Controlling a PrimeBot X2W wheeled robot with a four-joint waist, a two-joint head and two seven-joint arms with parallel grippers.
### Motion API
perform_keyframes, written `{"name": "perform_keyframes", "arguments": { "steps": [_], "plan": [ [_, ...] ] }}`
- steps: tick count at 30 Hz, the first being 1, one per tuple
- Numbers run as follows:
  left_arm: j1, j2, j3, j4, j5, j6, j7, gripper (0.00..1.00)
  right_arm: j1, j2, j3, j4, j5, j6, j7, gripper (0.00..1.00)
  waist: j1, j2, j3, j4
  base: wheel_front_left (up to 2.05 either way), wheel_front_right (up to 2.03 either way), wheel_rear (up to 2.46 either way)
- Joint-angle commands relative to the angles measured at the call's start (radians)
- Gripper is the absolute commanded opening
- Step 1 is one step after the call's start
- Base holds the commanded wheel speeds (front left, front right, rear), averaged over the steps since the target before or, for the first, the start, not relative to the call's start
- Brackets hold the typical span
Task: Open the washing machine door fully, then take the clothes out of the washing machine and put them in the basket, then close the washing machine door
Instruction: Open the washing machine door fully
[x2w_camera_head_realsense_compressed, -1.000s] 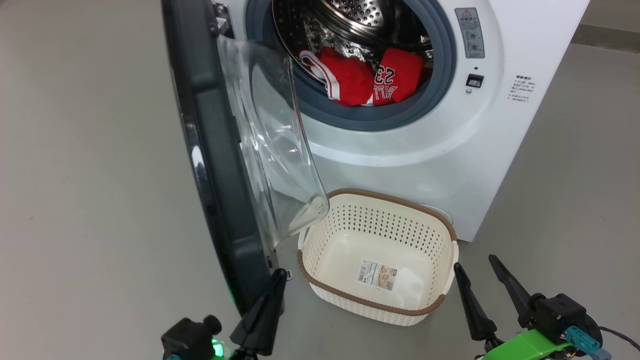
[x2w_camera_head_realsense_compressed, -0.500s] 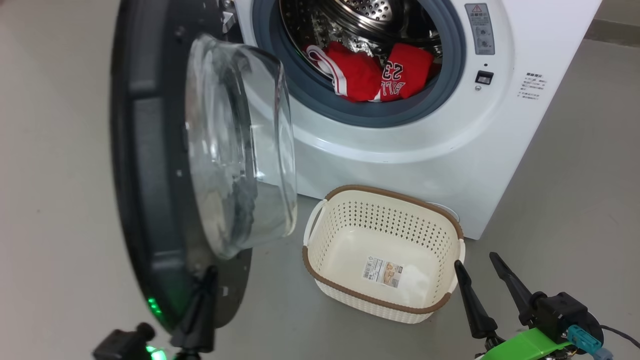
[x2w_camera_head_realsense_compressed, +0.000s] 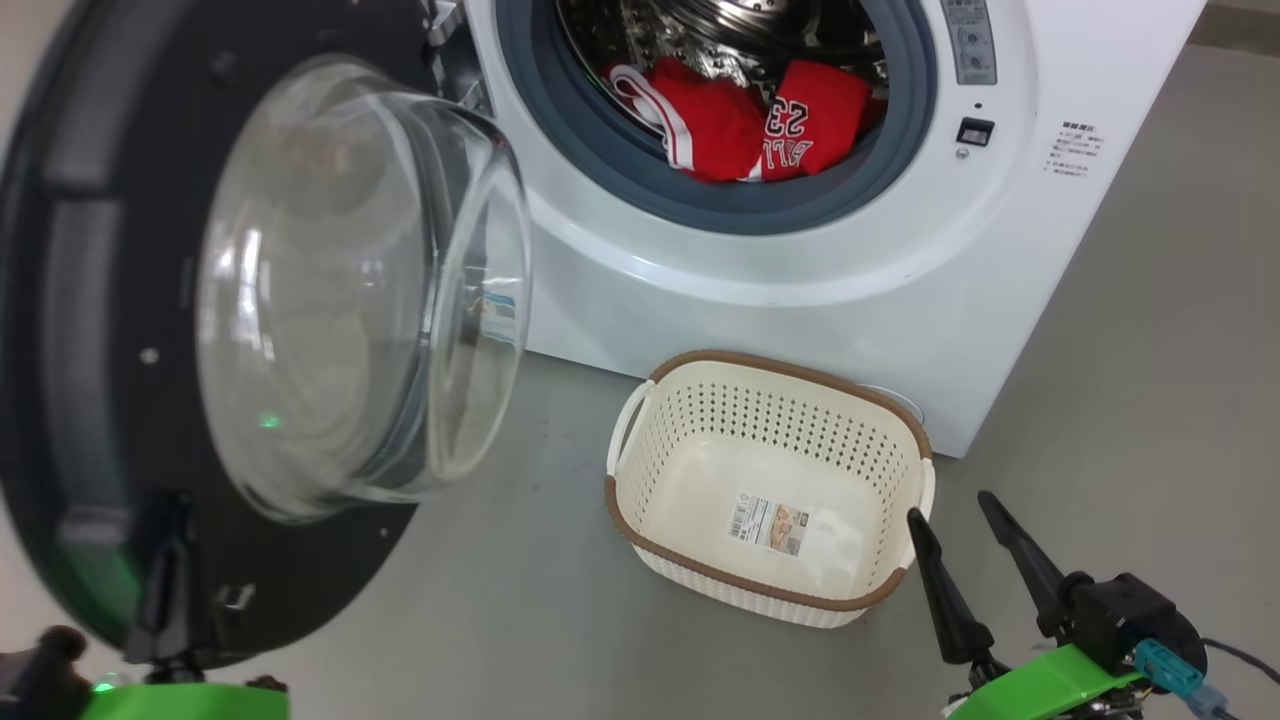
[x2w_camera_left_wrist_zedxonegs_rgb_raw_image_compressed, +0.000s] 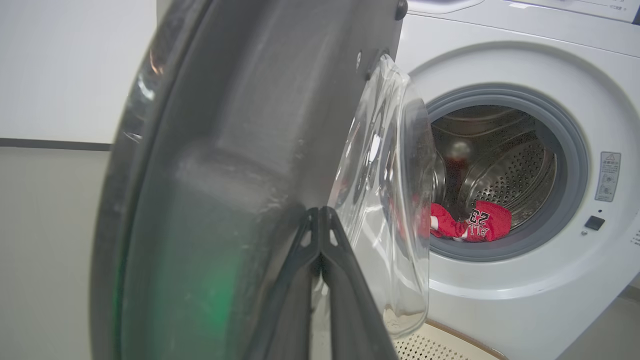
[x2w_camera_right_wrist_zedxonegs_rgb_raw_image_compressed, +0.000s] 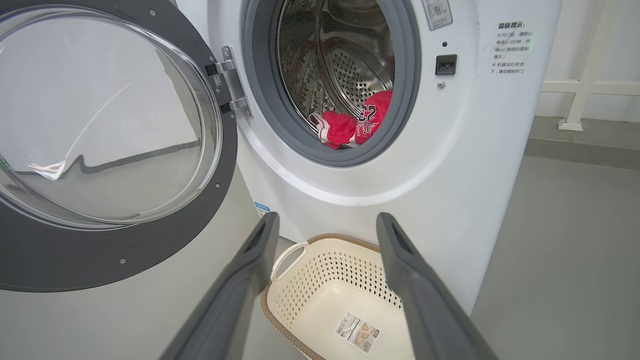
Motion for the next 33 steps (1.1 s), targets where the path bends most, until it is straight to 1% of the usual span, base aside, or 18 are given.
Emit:
{"name": "perform_keyframes", "arguments": {
  "steps": [1,8,14,24,28,33],
  "plan": [
    [-0.039,0.022,0.063,-0.014,0.012,0.000,-0.006,0.00,-0.042,-0.008,0.027,-0.029,-0.015,0.007,-0.006,1.00,0.0000,-0.0001,0.008,-0.005,0.00,0.00,0.00],
    [-0.119,0.023,0.195,0.047,0.050,-0.004,-0.006,0.00,-0.060,-0.013,0.023,-0.031,-0.022,0.007,-0.006,1.00,0.0000,-0.0001,0.039,-0.018,0.00,0.00,0.00],
    [-0.183,0.053,0.276,0.101,0.071,-0.005,-0.006,0.00,-0.073,-0.017,0.024,-0.030,-0.026,0.007,-0.006,1.00,0.0000,-0.0001,0.059,-0.030,0.00,0.00,0.00],
    [-0.260,0.115,0.367,0.195,0.067,-0.005,-0.006,0.00,-0.089,-0.020,0.027,-0.031,-0.035,0.007,-0.006,1.00,0.0000,-0.0001,0.090,-0.044,0.00,0.00,0.00],
    [-0.285,0.160,0.379,0.249,0.055,-0.005,-0.006,0.00,-0.095,-0.021,0.030,-0.031,-0.038,0.007,-0.006,1.00,0.0000,-0.0001,0.102,-0.048,0.00,0.00,0.00],
    [-0.325,0.197,0.395,0.314,0.056,-0.005,-0.006,0.00,-0.102,-0.023,0.032,-0.032,-0.041,0.007,-0.006,1.00,0.0000,-0.0001,0.116,-0.054,0.00,0.00,0.00]
  ]
}}
